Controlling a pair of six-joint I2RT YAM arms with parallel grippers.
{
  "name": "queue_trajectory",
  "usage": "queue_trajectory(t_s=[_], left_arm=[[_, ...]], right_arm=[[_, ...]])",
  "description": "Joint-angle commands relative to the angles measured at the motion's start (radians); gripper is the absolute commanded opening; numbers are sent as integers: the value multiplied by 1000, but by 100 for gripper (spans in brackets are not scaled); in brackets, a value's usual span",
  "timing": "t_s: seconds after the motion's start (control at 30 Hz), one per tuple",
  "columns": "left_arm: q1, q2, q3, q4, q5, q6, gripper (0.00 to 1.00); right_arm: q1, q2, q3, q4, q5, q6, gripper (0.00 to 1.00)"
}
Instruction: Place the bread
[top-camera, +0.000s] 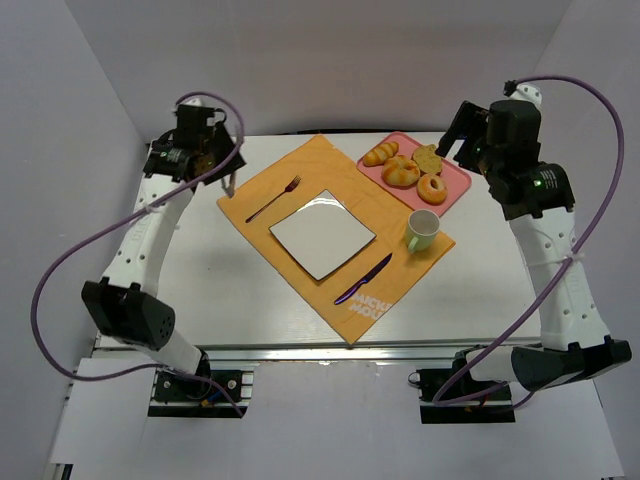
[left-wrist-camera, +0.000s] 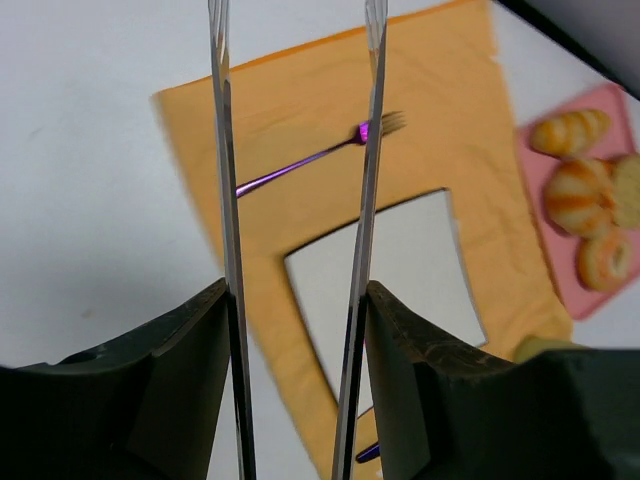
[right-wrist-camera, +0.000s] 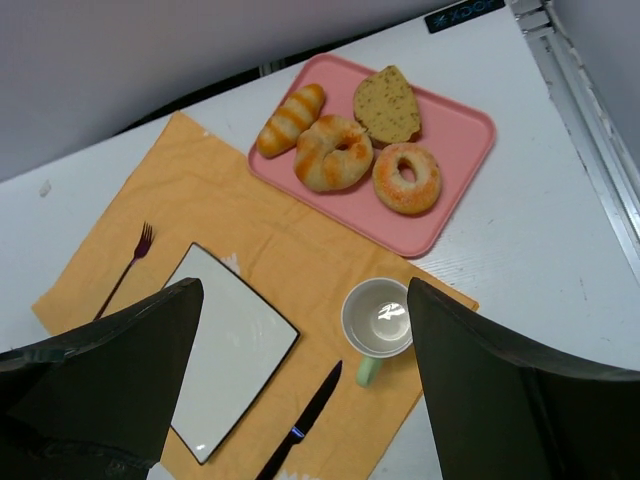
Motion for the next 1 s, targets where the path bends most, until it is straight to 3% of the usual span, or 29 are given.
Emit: queue_trajectory(t_s=[0.0,0.13,0.27,0.4,0.57,0.97], left_arm=[[-119,131,147,116,120,119,62],[-203,239,280,211,166,185,62],[-254,355,359,318,301,214,62],[-302,515,468,335,376,233,63],[-332,650,593,356,430,192,63],[-374,782,564,479,538,69,67]], right_arm=[[-20,-48,50,-11,96,59,89],[-38,-45,115,-62,152,65,89],[-67,-28,226,-115,232,52,89],[-89,-14,335,-160,274,48,89],[-95,-65,281,-171,284,73,89],[-97,-165,119,-165,272,119,88]])
